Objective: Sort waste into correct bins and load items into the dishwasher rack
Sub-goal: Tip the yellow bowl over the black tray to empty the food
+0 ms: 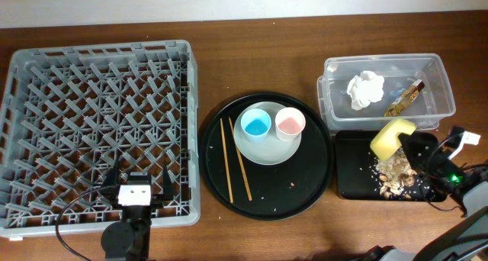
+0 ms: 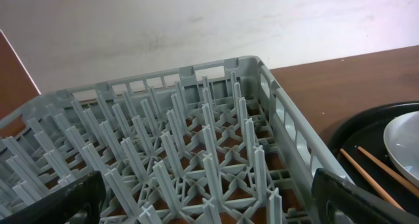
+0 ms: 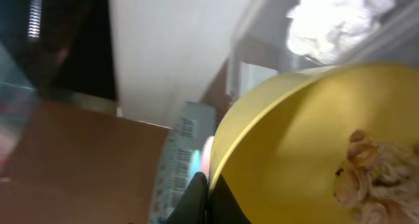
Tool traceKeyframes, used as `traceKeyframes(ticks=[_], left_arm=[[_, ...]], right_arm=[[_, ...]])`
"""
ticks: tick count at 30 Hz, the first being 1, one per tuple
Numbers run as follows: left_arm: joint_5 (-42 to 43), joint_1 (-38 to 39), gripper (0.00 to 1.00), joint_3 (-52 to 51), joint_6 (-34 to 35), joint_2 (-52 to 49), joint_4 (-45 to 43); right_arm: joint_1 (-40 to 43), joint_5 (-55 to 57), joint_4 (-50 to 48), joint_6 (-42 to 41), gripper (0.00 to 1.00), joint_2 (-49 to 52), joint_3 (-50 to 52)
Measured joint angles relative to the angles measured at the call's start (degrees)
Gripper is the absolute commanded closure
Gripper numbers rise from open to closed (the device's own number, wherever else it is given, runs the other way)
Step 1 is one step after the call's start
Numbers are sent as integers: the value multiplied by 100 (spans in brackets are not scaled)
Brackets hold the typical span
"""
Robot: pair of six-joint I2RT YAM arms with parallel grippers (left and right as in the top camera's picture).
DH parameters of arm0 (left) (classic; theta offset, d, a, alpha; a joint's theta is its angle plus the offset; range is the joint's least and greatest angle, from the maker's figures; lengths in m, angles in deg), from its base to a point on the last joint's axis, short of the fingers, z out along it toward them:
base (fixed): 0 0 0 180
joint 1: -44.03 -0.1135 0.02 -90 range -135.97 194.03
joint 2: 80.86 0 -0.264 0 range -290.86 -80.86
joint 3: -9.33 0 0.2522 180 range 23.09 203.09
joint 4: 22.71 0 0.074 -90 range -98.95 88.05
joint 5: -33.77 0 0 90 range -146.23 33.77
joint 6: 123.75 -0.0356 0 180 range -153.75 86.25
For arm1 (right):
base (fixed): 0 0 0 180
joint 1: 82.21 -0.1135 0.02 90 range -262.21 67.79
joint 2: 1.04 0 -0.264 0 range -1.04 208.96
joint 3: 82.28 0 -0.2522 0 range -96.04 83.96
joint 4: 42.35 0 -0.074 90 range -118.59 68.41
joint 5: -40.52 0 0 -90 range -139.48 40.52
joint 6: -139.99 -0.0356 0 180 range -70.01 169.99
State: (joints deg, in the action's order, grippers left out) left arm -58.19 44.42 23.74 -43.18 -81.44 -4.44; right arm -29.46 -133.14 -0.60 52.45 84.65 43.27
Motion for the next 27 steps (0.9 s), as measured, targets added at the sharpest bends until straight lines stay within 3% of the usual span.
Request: traceKeyframes(ticks=[11, 19, 27], left_arm=[[0, 0, 1, 0, 0, 0, 0], [0, 0, 1, 0, 0, 0, 0], [0, -2, 1, 0, 0, 0, 0]], right_arm=[[7, -328, -186, -1047, 96, 0, 0], [11, -365, 822, -1576, 96, 0, 13], [9, -35, -57, -2072, 96, 2, 42]])
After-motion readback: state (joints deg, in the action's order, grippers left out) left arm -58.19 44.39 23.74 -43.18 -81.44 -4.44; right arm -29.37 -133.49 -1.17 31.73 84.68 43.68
